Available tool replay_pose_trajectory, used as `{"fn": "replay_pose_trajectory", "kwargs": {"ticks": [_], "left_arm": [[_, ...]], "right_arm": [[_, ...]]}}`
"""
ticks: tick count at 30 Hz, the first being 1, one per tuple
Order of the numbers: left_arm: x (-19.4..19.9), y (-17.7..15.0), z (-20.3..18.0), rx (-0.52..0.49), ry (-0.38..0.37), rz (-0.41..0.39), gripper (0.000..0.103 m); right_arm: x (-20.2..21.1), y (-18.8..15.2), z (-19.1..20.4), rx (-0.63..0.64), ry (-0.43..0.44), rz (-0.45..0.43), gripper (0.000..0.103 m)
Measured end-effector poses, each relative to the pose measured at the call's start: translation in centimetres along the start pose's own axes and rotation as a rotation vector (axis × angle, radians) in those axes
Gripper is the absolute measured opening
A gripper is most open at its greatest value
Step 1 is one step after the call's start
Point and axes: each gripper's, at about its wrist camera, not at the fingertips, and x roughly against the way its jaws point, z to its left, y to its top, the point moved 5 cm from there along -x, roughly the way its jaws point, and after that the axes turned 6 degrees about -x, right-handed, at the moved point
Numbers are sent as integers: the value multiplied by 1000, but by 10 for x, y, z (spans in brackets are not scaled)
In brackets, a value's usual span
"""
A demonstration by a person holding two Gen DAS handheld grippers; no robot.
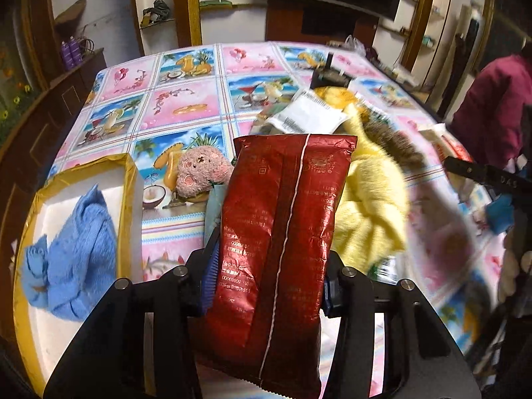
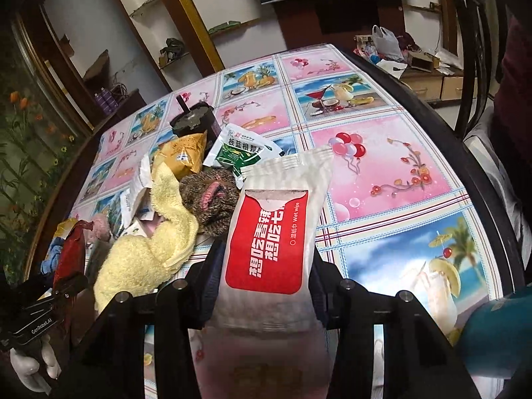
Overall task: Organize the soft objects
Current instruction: 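Place the red pouch and wet-wipe pack into the white box, open both grippers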
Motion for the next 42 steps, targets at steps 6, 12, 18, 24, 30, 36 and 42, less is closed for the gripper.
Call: {"fn": "replay_pose_trajectory", "kwargs": {"ticks": [6,12,18,24,30,36,42], "left_arm": [[61,-18,23,114,-59,-87,47],[93,-52,78,223,39,-94,47],[89,-91,135,344,109,-38,47],[68,-116,167,411,136,37,47],[43,-113,192,440,150,103,48],[21,-94,218,471,145,127,49],[28,-97,231,581,-10,68,50]], "right_arm": [[39,-6,36,55,104,-35,47],[42,-29,102,152,213,26,47],[26,-60,184,241,325,128,47],[3,-88,261,309,402,223,47],[-28,-120,327,388,421,325,47],[-63,-137,355,445,341,370,47],[-77,-131,366,471,307,374,47]]}}
